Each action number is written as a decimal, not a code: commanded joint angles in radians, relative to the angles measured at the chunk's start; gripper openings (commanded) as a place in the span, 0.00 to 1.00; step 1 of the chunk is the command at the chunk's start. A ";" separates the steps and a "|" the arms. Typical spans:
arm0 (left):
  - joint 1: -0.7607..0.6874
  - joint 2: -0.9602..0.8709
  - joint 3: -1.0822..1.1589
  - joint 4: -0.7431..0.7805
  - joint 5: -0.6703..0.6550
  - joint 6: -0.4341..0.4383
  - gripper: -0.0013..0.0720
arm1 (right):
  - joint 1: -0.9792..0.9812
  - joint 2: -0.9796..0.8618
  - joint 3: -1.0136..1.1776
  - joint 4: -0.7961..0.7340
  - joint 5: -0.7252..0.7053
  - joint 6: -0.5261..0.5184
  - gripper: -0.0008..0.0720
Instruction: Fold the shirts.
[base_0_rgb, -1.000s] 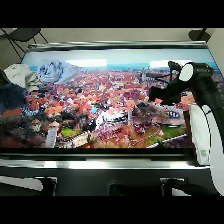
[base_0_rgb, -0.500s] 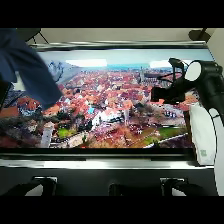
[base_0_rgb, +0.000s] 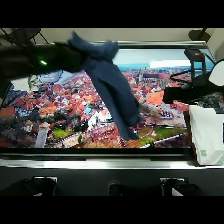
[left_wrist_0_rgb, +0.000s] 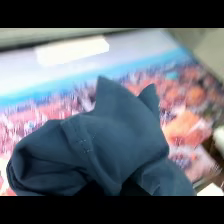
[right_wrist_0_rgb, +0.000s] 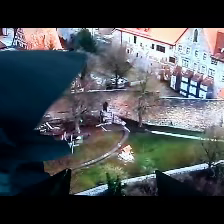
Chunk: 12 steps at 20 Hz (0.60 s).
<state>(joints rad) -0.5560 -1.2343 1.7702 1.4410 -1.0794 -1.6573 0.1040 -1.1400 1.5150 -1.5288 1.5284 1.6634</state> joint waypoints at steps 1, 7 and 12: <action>-0.036 -0.058 -0.146 0.111 -0.099 -0.003 0.07 | 0.001 0.027 -0.010 0.011 0.056 0.024 0.85; 0.049 -0.074 -0.617 0.109 0.011 -0.082 0.13 | 0.001 -0.002 -0.243 0.124 -0.048 0.026 0.85; 0.233 -0.042 -0.452 0.114 -0.072 -0.037 0.88 | 0.001 -0.085 -0.277 0.184 -0.200 0.027 0.98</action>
<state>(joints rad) -0.4202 -1.2915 1.2659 1.5505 -1.1122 -1.7199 0.1047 -1.1885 1.2652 -1.3865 1.4281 1.6882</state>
